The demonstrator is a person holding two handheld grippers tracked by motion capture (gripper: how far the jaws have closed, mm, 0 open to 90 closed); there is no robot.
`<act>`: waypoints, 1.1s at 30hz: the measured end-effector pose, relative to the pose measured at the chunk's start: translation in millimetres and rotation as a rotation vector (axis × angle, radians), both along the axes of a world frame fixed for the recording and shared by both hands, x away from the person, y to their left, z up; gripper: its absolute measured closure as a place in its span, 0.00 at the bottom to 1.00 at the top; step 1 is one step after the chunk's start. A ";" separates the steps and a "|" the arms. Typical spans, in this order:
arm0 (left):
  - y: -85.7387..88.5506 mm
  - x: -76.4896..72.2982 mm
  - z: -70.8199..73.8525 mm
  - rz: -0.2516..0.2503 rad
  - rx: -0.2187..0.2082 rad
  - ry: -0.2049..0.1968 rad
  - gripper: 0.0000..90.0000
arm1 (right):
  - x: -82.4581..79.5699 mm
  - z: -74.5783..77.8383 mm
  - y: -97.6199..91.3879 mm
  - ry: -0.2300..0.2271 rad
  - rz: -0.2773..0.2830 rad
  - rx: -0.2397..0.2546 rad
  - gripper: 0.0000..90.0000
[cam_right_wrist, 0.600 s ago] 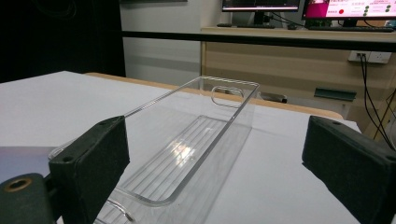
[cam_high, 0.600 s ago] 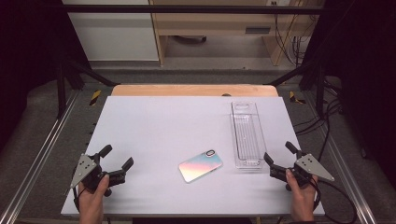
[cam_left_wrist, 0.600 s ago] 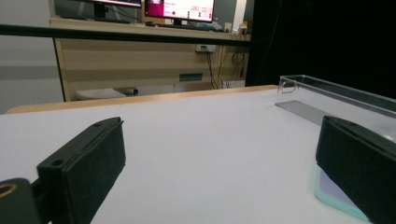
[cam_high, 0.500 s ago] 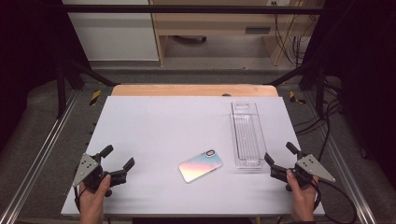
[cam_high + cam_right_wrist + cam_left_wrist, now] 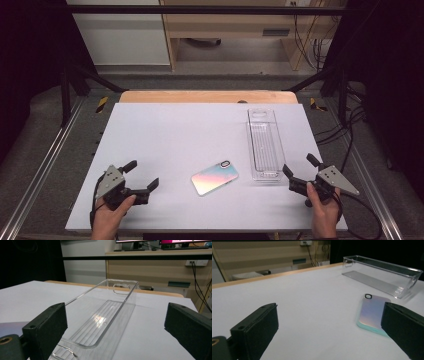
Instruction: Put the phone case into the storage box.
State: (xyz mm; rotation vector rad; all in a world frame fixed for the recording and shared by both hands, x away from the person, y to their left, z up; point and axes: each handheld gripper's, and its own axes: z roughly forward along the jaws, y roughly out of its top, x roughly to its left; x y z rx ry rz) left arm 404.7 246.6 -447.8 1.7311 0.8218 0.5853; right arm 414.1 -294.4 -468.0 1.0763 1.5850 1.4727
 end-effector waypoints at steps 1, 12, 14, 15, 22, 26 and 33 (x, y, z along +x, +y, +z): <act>-7.0 1.4 0.4 -0.012 0.011 0.014 0.02 | 0.2 -0.1 0.9 0.007 0.004 -0.007 0.05; -71.6 31.4 11.6 -0.143 0.153 0.145 0.03 | 0.4 6.7 3.6 -0.007 -0.002 0.005 0.04; -83.5 37.1 12.8 -0.168 0.193 0.177 0.03 | 1.2 6.3 4.3 0.002 -0.001 0.004 0.04; -83.5 37.1 12.8 -0.168 0.193 0.177 0.03 | 0.9 6.1 4.1 0.004 0.001 0.003 0.04; -100.2 48.3 7.4 -0.217 0.246 0.269 0.04 | -2.2 5.8 0.6 0.008 -0.017 0.027 0.04; -112.2 53.5 4.2 -0.248 0.314 0.298 0.04 | -2.5 5.6 -0.4 0.008 -0.017 0.031 0.04; -132.1 60.3 -2.7 -0.283 0.384 0.332 0.04 | -3.2 5.4 -2.0 0.013 -0.018 0.040 0.04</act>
